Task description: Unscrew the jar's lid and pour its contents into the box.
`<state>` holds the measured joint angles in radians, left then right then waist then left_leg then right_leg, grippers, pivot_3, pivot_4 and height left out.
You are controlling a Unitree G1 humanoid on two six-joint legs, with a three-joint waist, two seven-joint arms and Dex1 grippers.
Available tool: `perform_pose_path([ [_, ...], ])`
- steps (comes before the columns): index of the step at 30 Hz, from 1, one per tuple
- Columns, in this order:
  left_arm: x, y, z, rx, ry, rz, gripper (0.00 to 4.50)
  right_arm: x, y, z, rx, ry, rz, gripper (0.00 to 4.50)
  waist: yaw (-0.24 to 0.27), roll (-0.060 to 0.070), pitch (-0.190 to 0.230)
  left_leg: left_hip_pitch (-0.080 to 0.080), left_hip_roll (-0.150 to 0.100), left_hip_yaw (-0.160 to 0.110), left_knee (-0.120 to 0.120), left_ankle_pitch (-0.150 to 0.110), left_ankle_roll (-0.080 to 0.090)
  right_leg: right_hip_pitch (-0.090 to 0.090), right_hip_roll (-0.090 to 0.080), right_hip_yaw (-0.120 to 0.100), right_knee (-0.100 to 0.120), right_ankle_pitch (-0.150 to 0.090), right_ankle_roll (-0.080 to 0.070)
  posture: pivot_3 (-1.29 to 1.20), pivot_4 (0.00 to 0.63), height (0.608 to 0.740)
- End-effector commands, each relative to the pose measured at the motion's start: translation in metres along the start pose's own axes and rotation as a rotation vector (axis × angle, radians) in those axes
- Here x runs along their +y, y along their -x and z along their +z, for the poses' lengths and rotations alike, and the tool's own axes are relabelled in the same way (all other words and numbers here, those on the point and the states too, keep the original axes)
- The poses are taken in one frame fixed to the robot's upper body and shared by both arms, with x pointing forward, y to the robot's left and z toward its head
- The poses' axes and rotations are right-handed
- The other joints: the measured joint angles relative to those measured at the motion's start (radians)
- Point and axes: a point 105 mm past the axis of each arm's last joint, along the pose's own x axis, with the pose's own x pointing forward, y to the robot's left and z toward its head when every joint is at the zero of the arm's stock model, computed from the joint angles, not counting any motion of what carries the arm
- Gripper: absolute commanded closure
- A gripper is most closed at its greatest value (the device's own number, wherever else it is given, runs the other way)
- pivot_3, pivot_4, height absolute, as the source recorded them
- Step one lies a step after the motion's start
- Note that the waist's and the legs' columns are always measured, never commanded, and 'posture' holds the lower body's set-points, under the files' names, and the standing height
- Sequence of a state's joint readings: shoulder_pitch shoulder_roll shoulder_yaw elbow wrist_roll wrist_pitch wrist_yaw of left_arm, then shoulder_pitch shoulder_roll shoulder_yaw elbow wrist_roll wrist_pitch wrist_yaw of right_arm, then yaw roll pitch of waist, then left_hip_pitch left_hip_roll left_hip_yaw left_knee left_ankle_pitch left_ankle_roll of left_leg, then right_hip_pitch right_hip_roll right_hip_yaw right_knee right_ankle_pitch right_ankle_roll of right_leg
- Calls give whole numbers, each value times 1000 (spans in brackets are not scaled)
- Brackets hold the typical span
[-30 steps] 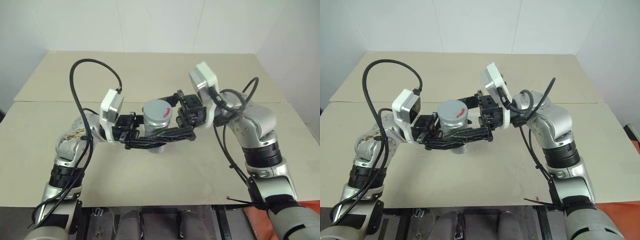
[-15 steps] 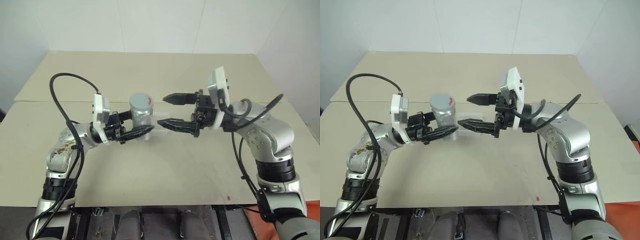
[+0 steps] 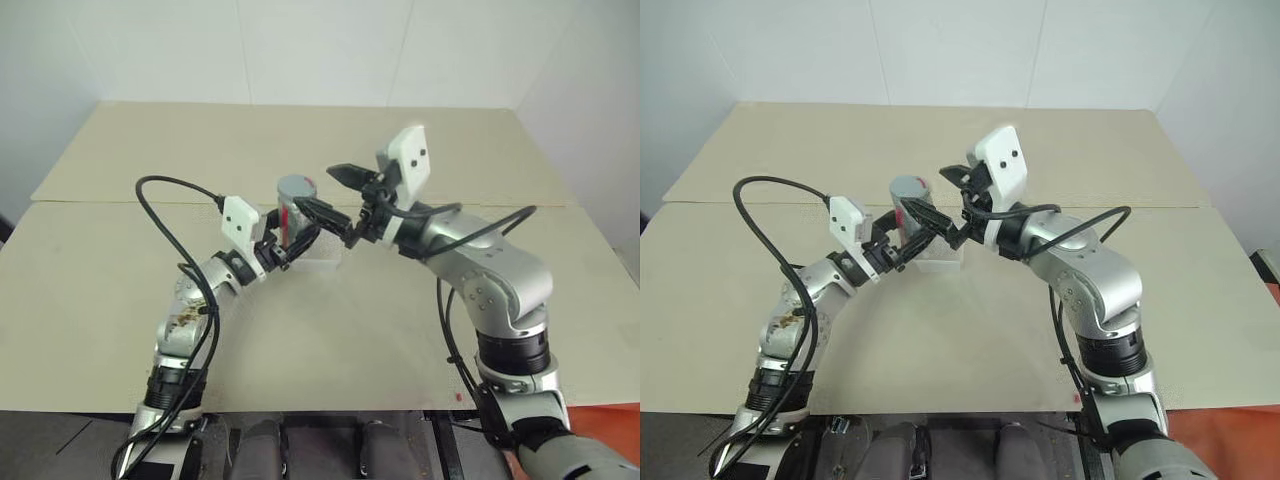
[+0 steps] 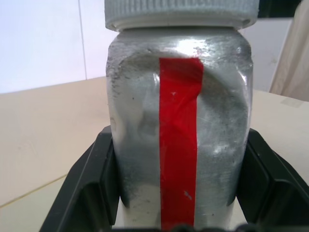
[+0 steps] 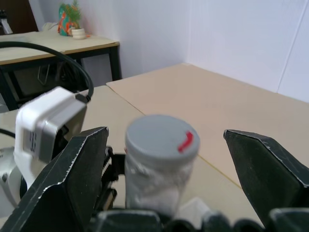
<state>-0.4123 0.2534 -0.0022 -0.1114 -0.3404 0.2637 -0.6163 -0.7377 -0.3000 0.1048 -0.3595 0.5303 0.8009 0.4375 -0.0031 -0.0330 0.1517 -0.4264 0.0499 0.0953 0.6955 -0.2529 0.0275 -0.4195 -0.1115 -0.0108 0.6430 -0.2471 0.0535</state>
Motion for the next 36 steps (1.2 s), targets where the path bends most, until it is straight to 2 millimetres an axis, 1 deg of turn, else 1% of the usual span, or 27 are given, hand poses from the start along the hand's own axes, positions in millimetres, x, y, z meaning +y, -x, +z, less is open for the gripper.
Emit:
perform_pose_path([
  [1, -5, -2, 12, -51, -44, 0, 1750, 1, -6, 10, -28, 29, -5, 26, -1, 0, 0, 0, 0, 0, 0, 0, 0, 0, 0, 0, 0, 0, 0, 0, 150, 740],
  [8, -7, -3, 11, -53, -72, -3, 1750, 0, -16, 7, -12, 7, -7, 26, -3, 0, 0, 0, 0, 0, 0, 0, 0, 0, 0, 0, 0, 0, 0, 0, 150, 740],
  [26, -11, -1, 10, -47, -81, -14, 1750, 0, -20, 7, -1, -33, 17, 26, -9, 0, 0, 0, 0, 0, 0, 0, 0, 0, 0, 0, 0, 0, 0, 0, 150, 740],
  [29, -10, -2, 11, -49, -80, -14, 1750, 0, -20, 5, 10, -37, 22, 633, -9, 0, 0, 0, 0, 0, 0, 0, 0, 0, 0, 0, 0, 0, 0, 0, 150, 740],
  [31, -11, -2, 12, -51, -81, -16, 1750, 0, -20, 4, 15, -38, 22, 1255, -8, 0, 0, 0, 0, 0, 0, 0, 0, 0, 0, 0, 0, 0, 0, 0, 150, 740],
  [34, -11, -2, 11, -50, -85, -20, 1750, 0, -20, 5, 11, -40, 25, 1255, -9, 0, 0, 0, 0, 0, 0, 0, 0, 0, 0, 0, 0, 0, 0, 0, 150, 740],
  [35, -11, -2, 11, -49, -85, -21, 1750, 0, -20, 5, 9, -40, 25, 1589, -9, 0, 0, 0, 0, 0, 0, 0, 0, 0, 0, -1, 0, 0, 0, 0, 150, 740],
  [36, -11, -2, 11, -48, -85, -21, 1750, 0, -20, 5, 8, -38, 25, 1700, -9, 0, 0, 0, 0, 0, 0, 0, 0, 0, 0, 0, 0, 0, 0, 0, 150, 740],
])
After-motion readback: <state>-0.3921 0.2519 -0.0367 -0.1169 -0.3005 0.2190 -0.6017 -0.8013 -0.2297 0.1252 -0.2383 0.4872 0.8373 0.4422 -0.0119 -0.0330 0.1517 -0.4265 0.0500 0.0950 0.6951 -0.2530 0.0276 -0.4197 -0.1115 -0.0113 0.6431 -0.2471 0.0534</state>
